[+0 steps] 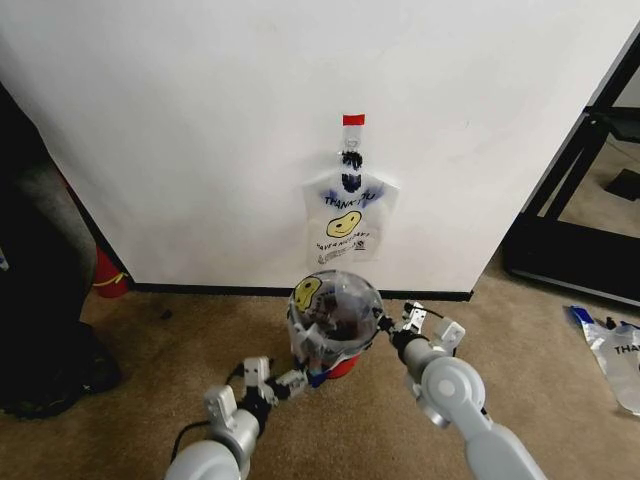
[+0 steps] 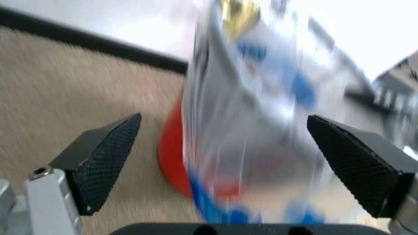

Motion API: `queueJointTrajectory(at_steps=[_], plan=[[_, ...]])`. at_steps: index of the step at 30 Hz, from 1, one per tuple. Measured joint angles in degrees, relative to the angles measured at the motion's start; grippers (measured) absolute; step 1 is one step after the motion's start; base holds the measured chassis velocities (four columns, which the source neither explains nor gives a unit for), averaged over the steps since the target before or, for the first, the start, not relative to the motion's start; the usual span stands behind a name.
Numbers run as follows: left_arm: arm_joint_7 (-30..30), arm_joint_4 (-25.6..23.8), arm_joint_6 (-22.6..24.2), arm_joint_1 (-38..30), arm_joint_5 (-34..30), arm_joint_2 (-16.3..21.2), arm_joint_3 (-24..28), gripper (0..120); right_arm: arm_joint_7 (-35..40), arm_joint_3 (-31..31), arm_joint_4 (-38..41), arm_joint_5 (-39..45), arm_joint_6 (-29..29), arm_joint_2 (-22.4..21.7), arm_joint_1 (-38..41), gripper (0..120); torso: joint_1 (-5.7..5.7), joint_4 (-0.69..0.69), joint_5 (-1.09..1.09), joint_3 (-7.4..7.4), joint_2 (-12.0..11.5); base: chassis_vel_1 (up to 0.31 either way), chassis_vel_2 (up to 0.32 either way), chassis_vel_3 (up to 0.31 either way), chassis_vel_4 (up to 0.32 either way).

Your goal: Pick up the garbage bag from the wall and place it over the trash bin.

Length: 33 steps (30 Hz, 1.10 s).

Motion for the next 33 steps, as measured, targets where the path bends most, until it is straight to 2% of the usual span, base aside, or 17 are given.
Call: queueJointTrajectory(at_steps=[16, 21, 24, 29, 30, 33], plan=[[-1.2, -1.7, -0.3, -2.8, 0.1, -0.1, -0.5, 100, -3.7, -1.9, -6.3, -5.4, 0.4, 4.1, -1.3, 1, -0.01, 0.0, -0.02, -0.01, 0.0, 0.0, 0.0, 0.0, 0.0], [-1.3, -2.1, -0.2, -2.9, 0.1, 0.1, -0.6, 100, -4.0, -2.0, -6.1, -5.4, 0.2, 3.8, -1.4, 1, 0.0, 0.0, -0.01, -0.01, 0.0, 0.0, 0.0, 0.0, 0.0], [-1.3, -2.2, -0.1, -2.8, 0.1, -0.1, -0.6, 100, -4.1, -1.9, -5.0, -5.1, -0.1, 2.9, -2.1, 13, 0.0, 0.01, 0.0, 0.01, 0.0, 0.0, 0.0, 0.0, 0.0], [-1.4, -2.2, 0.0, -2.9, 0.1, -0.2, -0.3, 100, -4.0, -1.7, -2.8, -4.4, -0.1, 2.1, -2.7, 24, 0.0, 0.01, 0.0, 0.01, 0.0, 0.0, 0.0, 0.0, 0.0], [-1.5, -2.2, 0.1, -3.0, 0.1, -0.3, -0.3, 100, -4.0, -1.6, -1.7, -4.2, -0.2, 1.7, -3.1, 32, 0.0, 0.01, 0.01, 0.01, 0.0, 0.0, 0.0, 0.0, 0.0], [-1.6, -2.4, 0.4, -3.0, 0.1, -0.3, -0.2, 100, -4.0, -1.3, 0.1, -3.9, -0.1, 1.1, -3.6, 45, 0.0, 0.01, 0.01, 0.01, 0.0, 0.0, 0.0, 0.0, 0.0]])
